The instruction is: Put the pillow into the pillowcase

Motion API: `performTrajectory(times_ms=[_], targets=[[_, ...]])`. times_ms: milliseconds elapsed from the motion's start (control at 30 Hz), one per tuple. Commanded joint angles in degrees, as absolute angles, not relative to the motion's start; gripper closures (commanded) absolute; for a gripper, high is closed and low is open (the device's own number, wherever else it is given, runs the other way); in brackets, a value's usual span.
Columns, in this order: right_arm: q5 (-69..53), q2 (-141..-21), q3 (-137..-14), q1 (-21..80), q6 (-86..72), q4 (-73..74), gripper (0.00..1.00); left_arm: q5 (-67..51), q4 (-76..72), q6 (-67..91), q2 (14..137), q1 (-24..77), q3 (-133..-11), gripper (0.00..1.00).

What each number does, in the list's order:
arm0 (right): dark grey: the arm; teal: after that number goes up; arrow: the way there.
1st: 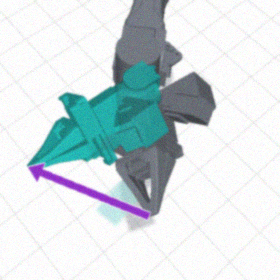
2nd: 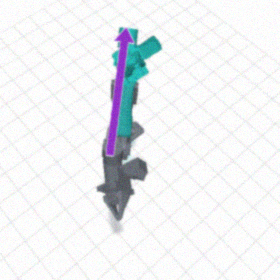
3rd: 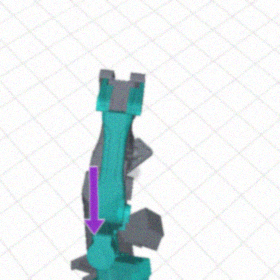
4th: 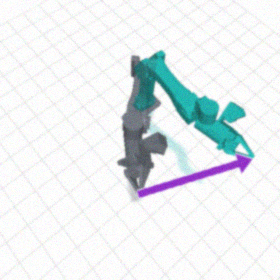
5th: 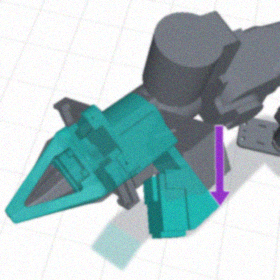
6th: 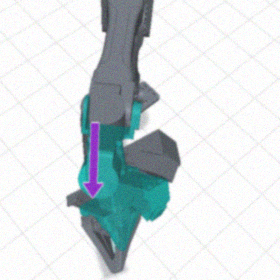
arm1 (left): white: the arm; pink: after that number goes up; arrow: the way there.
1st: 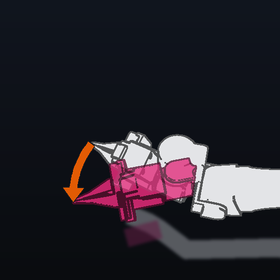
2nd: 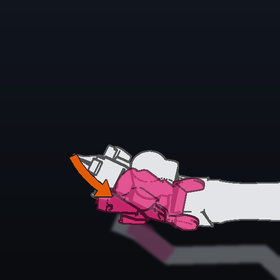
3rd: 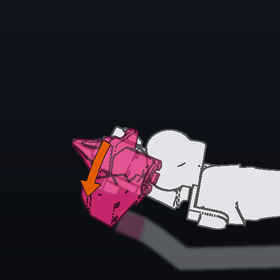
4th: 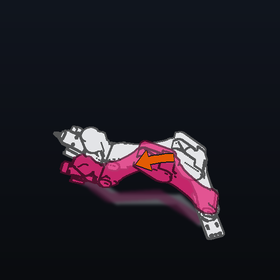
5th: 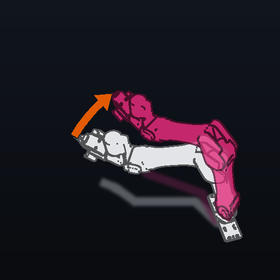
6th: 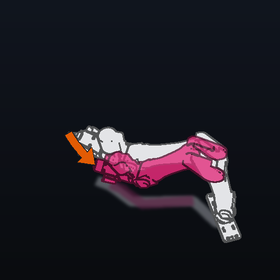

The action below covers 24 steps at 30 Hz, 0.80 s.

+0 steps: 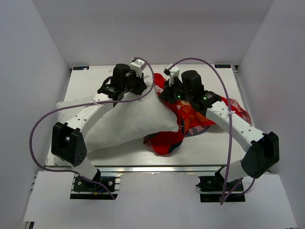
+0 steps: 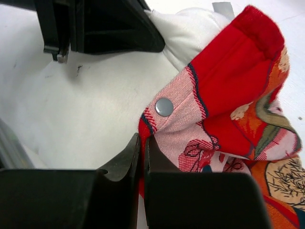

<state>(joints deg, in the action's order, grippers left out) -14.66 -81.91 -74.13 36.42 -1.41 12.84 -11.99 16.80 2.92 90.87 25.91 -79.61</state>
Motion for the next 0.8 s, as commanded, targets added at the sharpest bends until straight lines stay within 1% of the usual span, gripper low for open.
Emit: performTrajectory(times_ms=[0,67,100,133,167,200,233,267,333,367,433,467,500,600,633,700,767], targets=[[-12.7,-84.3,-77.1,36.8,-0.3,10.2,1.0,-13.4,8.5,0.7,92.0,24.9,-82.0,1.0],[-12.1,-85.5,-77.2,36.8,0.1,10.1,1.0,-13.0,8.4,1.0,94.0,24.6,-80.9,1.0],[-11.5,-85.6,-77.2,36.8,1.7,9.9,0.95,-12.4,8.4,1.1,94.7,24.6,-80.3,1.0],[-11.3,-85.4,-77.2,36.7,2.5,9.8,0.93,-10.7,8.8,1.6,95.4,24.6,-79.6,1.0],[-10.6,-85.1,-77.3,36.7,2.9,10.0,0.87,-9.7,8.9,1.8,95.7,24.3,-78.1,0.99],[-10.4,-84.4,-77.3,36.2,3.3,10.0,0.83,-9.0,9.0,2.3,95.9,24.0,-77.4,0.93],[-10.1,-83.9,-77.2,36.0,3.7,10.1,0.8,-8.0,9.1,2.6,95.8,23.6,-76.5,0.71],[-9.5,-83.4,-77.2,35.7,4.6,10.2,0.74,-7.6,9.1,3.1,95.6,22.6,-75.1,0.59],[-9.3,-81.7,-76.9,34.4,5.2,10.7,0.69,-6.9,9.8,3.9,94.6,20.8,-74.4,0.37],[-9.4,-81.0,-76.8,33.8,5.4,11.0,0.65,-6.3,10.3,3.9,94.0,20.5,-74.3,0.33],[-9.8,-78.9,-76.3,31.7,5.6,11.9,0.62,-5.5,12.2,3.3,91.7,19.5,-74.9,0.26],[-9.8,-78.1,-76.0,30.5,6.0,12.3,0.58,-5.3,12.8,3.1,90.6,19.4,-75.7,0.15],[-9.9,-76.7,-75.8,29.9,6.1,12.7,0.57,-5.2,13.9,2.0,89.6,19.4,-76.5,0.09],[-11.9,-73.7,-74.3,27.3,7.2,14.9,0.55,-6.1,21.0,1.1,85.6,19.4,-79.9,0.07],[-13.6,-73.0,-72.8,27.0,7.6,16.3,0.52,-6.9,22.1,1.0,84.3,19.4,-80.1,0.07],[-15.2,-70.4,-68.9,26.5,9.3,19.1,0.52,-11.0,23.8,1.8,79.6,19.4,-79.2,0.03],[-16.3,-67.9,-65.6,26.6,9.6,20.7,0.52,-16.3,24.2,3.7,74.5,19.9,-77.4,0.02]])
